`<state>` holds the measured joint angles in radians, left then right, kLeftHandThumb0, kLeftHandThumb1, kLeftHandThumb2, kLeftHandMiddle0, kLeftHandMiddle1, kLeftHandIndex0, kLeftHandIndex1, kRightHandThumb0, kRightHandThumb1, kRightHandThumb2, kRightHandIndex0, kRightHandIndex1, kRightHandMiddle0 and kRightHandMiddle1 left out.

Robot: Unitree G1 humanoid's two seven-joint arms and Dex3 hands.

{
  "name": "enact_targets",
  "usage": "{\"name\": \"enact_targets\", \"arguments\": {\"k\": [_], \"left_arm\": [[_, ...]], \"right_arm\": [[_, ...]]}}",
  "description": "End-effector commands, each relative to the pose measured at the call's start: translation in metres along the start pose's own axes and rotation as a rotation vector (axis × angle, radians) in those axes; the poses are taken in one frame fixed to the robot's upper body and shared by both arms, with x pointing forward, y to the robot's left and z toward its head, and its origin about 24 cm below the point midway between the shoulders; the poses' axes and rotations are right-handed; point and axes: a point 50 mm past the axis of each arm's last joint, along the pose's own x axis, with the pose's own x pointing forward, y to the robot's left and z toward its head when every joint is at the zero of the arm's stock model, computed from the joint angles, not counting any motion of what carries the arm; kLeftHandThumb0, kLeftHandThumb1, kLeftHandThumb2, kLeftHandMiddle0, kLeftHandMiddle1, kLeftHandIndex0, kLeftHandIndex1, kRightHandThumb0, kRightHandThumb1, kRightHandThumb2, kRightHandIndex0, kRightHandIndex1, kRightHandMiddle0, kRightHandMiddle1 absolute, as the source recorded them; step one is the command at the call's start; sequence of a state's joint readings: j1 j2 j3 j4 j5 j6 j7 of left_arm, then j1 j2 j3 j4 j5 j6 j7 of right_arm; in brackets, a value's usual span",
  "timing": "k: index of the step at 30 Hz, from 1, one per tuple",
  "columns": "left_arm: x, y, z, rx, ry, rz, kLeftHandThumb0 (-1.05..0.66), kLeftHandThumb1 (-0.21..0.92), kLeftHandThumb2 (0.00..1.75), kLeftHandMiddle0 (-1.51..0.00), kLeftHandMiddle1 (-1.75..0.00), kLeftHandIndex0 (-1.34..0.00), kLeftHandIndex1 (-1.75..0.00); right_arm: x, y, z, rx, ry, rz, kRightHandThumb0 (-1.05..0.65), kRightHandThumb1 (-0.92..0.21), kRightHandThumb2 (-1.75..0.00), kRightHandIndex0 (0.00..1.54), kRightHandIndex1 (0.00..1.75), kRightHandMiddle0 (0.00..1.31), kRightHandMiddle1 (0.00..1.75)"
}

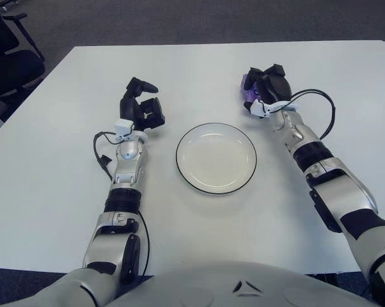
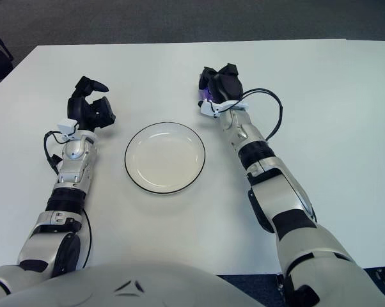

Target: Put the tissue paper into the plate.

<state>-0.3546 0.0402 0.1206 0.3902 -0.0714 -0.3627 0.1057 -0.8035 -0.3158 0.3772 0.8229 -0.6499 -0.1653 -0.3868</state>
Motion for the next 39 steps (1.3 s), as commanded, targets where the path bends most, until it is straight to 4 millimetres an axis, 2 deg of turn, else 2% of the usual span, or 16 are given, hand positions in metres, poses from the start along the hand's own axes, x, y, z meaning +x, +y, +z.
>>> {"name": "enact_targets", "arguments": {"k": [1, 8, 17, 23, 28, 39], "left_arm": [[-0.065, 0.009, -0.062, -0.015, 0.296, 0.058, -0.47, 0.34, 1.29, -1.30, -1.75, -0.60, -1.75], [-0.065, 0.009, -0.062, -0.012, 0.295, 0.049, -0.47, 0.34, 1.29, -1.30, -1.75, -0.60, -1.75], [-0.065, 0.008, -0.062, -0.013, 0.299, 0.048, -0.47, 0.34, 1.29, -1.30, -1.75, -0.60, -1.75], [-0.065, 0.008, -0.063, -0.016, 0.303, 0.040, -0.47, 0.34, 1.29, -1.30, -1.75, -0.60, -1.75], [-0.065, 0.007, -0.063, -0.018, 0.306, 0.036, -0.47, 0.34, 1.29, -1.30, -1.75, -0.60, -1.75], [-0.066, 0.006, -0.064, -0.002, 0.317, 0.030, -0.48, 0.34, 1.30, -1.30, -1.75, -0.60, -1.75]], "right_arm": [[-0.015, 0.008, -0.016, 0.023, 0.047, 0.035, 0.00, 0.06, -1.63, 0.98, 1.43, 0.70, 1.75], [-0.014, -0.009, -0.016, 0.049, -0.003, -0.024, 0.00, 0.04, -1.65, 0.94, 1.53, 0.67, 1.75], [-0.016, -0.029, -0.015, 0.058, -0.056, -0.028, 0.00, -0.01, -1.60, 0.91, 1.53, 0.63, 1.75], [-0.015, -0.043, -0.011, 0.040, -0.067, -0.131, 0.00, -0.02, -1.61, 0.89, 1.58, 0.62, 1.75], [-0.012, -0.065, 0.001, 0.026, -0.093, -0.239, 0.00, -0.02, -1.61, 0.88, 1.59, 0.62, 1.75], [-0.017, -0.092, 0.015, -0.008, -0.094, -0.365, 0.00, -0.02, -1.62, 0.88, 1.62, 0.60, 1.75]]}}
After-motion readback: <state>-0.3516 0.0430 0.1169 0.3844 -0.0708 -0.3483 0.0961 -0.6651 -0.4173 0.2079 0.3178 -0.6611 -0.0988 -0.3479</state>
